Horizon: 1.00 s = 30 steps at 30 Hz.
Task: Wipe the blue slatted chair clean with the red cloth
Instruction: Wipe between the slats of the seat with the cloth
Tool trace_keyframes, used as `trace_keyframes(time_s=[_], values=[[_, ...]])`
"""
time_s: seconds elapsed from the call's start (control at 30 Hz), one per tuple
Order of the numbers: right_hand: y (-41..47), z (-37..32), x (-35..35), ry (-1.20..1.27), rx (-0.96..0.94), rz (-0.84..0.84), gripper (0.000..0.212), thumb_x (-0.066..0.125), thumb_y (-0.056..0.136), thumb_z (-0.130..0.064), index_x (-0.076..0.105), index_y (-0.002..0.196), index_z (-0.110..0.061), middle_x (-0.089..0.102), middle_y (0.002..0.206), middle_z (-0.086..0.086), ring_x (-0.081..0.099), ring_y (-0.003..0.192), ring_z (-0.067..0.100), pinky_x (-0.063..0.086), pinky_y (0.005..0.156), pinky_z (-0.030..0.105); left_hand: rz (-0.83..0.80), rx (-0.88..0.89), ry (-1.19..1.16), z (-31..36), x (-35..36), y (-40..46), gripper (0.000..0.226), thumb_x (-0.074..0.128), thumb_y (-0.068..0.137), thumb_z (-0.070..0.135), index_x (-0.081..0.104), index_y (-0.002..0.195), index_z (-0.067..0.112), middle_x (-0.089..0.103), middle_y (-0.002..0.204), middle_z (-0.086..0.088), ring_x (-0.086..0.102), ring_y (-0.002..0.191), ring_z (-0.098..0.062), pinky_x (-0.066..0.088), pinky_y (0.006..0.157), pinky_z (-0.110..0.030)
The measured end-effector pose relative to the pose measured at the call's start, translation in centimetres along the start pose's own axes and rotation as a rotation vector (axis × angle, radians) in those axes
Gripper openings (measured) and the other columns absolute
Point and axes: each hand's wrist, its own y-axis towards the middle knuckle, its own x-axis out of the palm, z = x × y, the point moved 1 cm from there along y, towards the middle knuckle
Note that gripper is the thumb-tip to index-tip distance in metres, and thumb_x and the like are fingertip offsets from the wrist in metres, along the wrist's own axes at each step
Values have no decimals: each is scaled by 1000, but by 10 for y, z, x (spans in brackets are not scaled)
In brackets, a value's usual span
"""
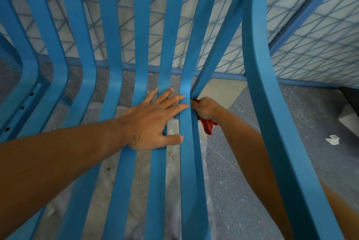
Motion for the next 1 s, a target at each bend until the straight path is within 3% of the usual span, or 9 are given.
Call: trace_keyframes(time_s=[0.17,0.3,0.37,0.43,0.53,0.63,0.73,0.83,1.0], values=[[-1,-4,-12,-128,-55,71,42,48,106,-40,72,114,-5,74,109,12,68,94,27,53,87,37,5,0,-4,-2,2,0,93,26,88,85,2,161,32,-10,170,9,-22,154,-13,-9,126,-50],[-29,9,-35,-74,-79,265,34,55,103,-23,70,104,7,71,96,23,66,81,32,44,64,29,5,5,-4,-2,1,0,92,26,89,84,2,161,32,-9,170,9,-21,154,-14,-10,125,-49],[-51,19,-55,-4,-80,248,34,59,100,-23,65,106,10,63,87,17,65,68,14,44,63,17,25,5,-7,0,0,-2,92,28,89,83,8,161,31,-4,170,6,-16,155,-16,-10,126,-47],[-82,27,-79,28,-62,254,28,58,100,-27,66,113,-4,65,94,6,63,65,-3,45,60,9,85,-18,-21,3,-2,-6,89,33,89,81,21,159,27,11,169,0,-5,157,-22,-3,127,-49],[-145,19,-111,-128,-69,369,31,48,99,-42,63,107,-16,65,98,5,64,87,23,49,76,31,187,-138,-23,18,-12,-23,82,33,89,73,39,150,18,35,159,-9,19,152,-35,19,123,-56],[-219,5,-134,-145,-74,509,32,42,99,-45,57,112,-20,57,101,4,54,91,28,40,75,38,226,-234,-133,41,-11,-53,78,29,91,64,49,143,10,43,153,-14,29,147,-36,29,118,-56],[-284,-5,-148,-100,-144,603,27,49,99,-37,56,118,-20,56,105,2,51,91,24,36,71,34,366,-218,-263,69,-20,-94,63,41,91,54,60,131,10,53,136,-10,43,134,-28,40,113,-48],[-350,-25,-147,-37,-259,674,25,60,94,-38,60,116,-25,62,101,-4,57,88,16,40,65,27,455,-176,-382,100,-45,-134,51,48,90,48,60,128,16,54,127,0,49,124,-17,38,110,-30],[-424,-60,-117,-10,-443,661,24,67,89,-42,67,112,-37,63,106,-5,56,96,5,41,76,18,494,-115,-495,151,-92,-201,48,53,95,46,52,137,22,51,135,10,47,127,-5,35,107,-18]])
